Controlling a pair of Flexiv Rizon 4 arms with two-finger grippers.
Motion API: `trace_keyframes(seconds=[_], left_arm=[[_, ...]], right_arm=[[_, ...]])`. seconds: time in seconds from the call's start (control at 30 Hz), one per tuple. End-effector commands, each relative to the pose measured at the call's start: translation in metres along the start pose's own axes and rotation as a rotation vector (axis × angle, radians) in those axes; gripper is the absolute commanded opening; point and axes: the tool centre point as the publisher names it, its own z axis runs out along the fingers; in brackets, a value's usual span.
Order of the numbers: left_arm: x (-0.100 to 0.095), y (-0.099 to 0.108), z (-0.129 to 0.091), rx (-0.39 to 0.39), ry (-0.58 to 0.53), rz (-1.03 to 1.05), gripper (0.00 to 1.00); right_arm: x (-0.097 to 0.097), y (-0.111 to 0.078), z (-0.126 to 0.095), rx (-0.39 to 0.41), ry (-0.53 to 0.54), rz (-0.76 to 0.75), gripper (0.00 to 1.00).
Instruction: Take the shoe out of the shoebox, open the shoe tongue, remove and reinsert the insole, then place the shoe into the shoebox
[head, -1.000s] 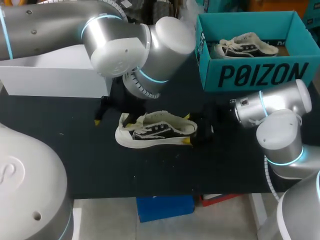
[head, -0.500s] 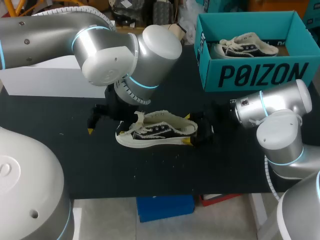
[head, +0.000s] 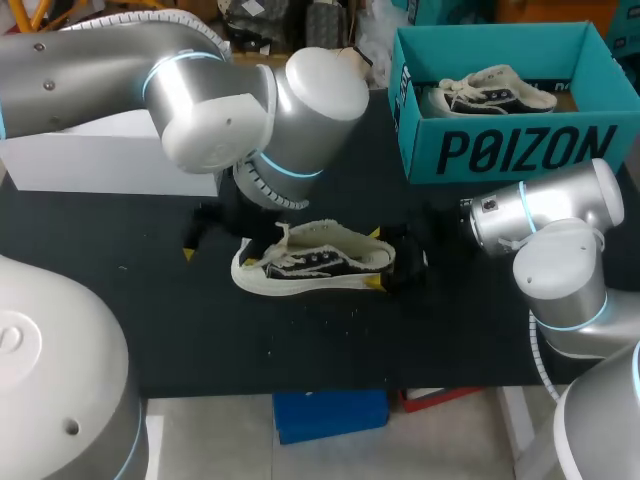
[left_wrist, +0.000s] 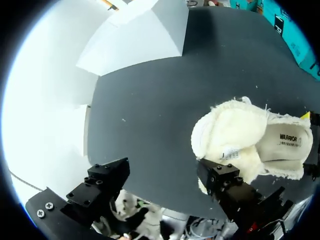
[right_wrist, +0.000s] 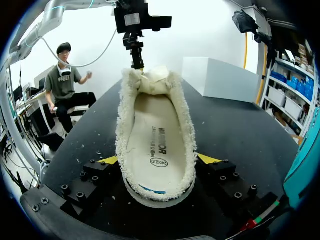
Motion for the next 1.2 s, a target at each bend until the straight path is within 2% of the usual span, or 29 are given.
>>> trace_keyframes(seconds=[0.03, 0.07, 0.1, 0.17, 0.33, 0.5, 0.57, 0.67, 1.2], left_arm=[[-0.02, 0.01, -0.027, 0.11, 0.171, 0.16, 0.21], [-0.02, 0.009, -0.031, 0.123, 0.207, 0.223, 0.06], [-0.019, 0.009, -0.037, 0.143, 0.259, 0.301, 0.0], [-0.015, 0.008, -0.047, 0.174, 0.324, 0.432, 0.0], [0.005, 0.012, -0.071, 0.289, 0.534, 0.927, 0.0], [0.027, -0.002, -0.083, 0.34, 0.716, 1.173, 0.0], [0.039, -0.009, -0.085, 0.345, 0.727, 1.218, 0.0], [0.056, -0.02, -0.09, 0.31, 0.745, 1.227, 0.0], [0.056, -0.02, -0.09, 0.31, 0.745, 1.227, 0.0]], right_arm=[[-0.001, -0.003, 0.001, 0.001, -0.001, 0.001, 0.0], [-0.001, -0.003, 0.001, 0.001, -0.001, 0.001, 0.0], [-0.001, -0.003, 0.001, 0.001, -0.001, 0.001, 0.0], [-0.001, -0.003, 0.001, 0.001, -0.001, 0.001, 0.0], [-0.001, -0.003, 0.001, 0.001, -0.001, 0.001, 0.0], [-0.001, -0.003, 0.001, 0.001, -0.001, 0.001, 0.0], [-0.001, -0.003, 0.001, 0.001, -0.001, 0.001, 0.0], [-0.001, -0.003, 0.001, 0.001, -0.001, 0.001, 0.0], [-0.001, -0.003, 0.001, 0.001, -0.001, 0.001, 0.0]])
